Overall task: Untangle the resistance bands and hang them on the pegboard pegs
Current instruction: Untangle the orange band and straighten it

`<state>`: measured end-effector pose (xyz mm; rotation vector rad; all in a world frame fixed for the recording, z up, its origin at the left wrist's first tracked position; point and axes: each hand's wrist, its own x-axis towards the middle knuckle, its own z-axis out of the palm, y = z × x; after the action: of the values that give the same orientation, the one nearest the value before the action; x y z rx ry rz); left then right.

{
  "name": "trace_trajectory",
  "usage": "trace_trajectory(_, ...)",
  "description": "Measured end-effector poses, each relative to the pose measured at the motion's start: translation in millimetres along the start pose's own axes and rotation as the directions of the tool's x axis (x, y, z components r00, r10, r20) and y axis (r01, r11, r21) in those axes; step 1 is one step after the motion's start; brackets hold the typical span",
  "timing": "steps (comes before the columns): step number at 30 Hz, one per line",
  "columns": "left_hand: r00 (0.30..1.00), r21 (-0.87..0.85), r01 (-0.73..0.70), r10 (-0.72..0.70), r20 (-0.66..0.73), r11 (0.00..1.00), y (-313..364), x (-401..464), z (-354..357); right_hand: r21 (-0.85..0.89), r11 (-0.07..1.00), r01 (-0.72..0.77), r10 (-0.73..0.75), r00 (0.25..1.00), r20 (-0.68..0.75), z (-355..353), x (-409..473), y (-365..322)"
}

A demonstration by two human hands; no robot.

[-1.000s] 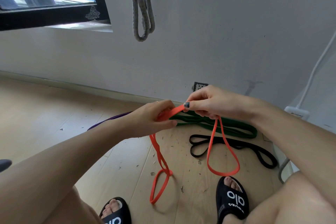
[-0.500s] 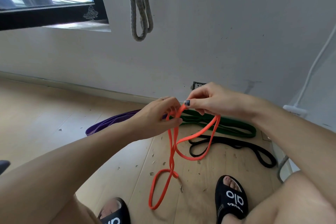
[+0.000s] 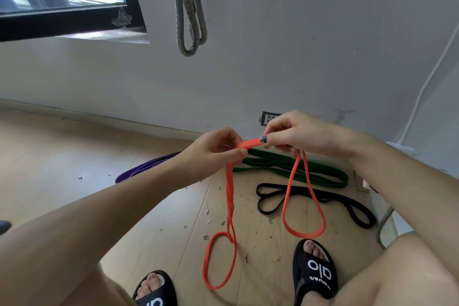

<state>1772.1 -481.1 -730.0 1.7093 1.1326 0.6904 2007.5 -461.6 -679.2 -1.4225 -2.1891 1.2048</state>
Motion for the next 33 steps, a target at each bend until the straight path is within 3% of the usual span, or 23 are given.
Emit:
trace_trajectory(3,1.0,-0.088,-0.02,0.02,-0.002,0.996,3,0,-3,0.03,0.999,-0.019,0.019,1.0,-0.004,-2,0,1)
trace_trajectory(10,0.998,0.029,-0.051,0.049,0.046,0.998,3,1,-5,0.113,0.993,-0.017,0.011,0.999,0.053,1,-1,-1)
trace_trajectory(15,0.992,0.21,-0.115,0.102,0.074,0.971,-2,3,-9,0.112,0.994,-0.012,0.001,0.996,0.094,2,-3,-3)
trace_trajectory(28,0.988,0.099,-0.05,0.034,0.149,0.994,4,-1,-29,0.189,0.978,-0.086,0.04,0.971,0.235,7,-3,-5)
trace_trajectory(33,0.99,0.078,-0.058,0.047,0.136,0.995,3,-5,-30,0.12,0.992,-0.04,0.01,0.971,0.238,13,-1,-11)
